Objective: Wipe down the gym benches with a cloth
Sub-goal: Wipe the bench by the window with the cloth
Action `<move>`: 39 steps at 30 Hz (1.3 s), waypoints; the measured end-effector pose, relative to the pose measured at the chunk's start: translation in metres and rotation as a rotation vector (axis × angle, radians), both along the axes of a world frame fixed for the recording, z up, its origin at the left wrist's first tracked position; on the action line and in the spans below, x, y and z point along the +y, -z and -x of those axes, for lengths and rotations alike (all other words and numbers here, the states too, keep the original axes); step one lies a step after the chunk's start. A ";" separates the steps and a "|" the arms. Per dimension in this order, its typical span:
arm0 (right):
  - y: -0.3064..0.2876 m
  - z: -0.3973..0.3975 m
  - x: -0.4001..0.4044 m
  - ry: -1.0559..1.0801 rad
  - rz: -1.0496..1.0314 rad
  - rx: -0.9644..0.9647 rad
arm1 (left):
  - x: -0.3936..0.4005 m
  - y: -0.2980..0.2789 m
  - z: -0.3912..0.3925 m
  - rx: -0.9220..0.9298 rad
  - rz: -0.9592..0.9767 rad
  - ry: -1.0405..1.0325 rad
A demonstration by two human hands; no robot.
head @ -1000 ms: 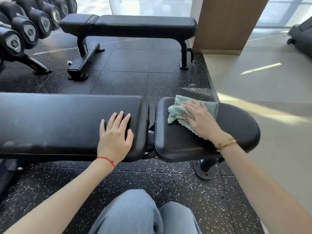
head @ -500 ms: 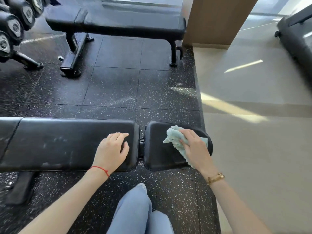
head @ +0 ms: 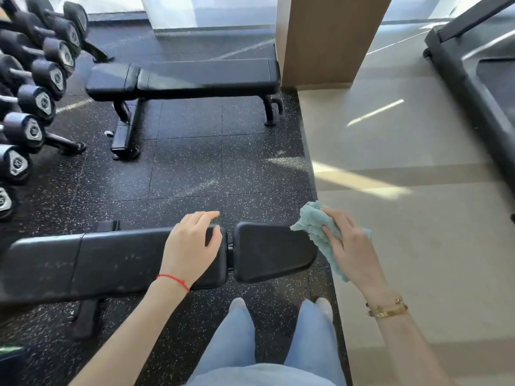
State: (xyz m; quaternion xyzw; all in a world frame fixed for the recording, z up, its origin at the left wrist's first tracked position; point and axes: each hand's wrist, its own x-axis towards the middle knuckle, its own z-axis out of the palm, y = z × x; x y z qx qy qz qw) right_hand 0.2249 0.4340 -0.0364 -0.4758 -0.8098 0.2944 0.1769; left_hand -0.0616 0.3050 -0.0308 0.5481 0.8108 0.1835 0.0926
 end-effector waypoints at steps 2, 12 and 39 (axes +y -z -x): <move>-0.011 -0.015 0.018 0.013 0.001 0.003 | 0.018 -0.013 -0.017 0.002 -0.011 0.004; -0.055 -0.120 0.155 -0.105 -0.021 0.024 | 0.125 -0.043 -0.151 -0.064 -0.097 -0.121; -0.034 0.042 0.471 -0.386 -0.029 0.024 | 0.367 -0.037 -0.059 -0.064 -0.094 -0.482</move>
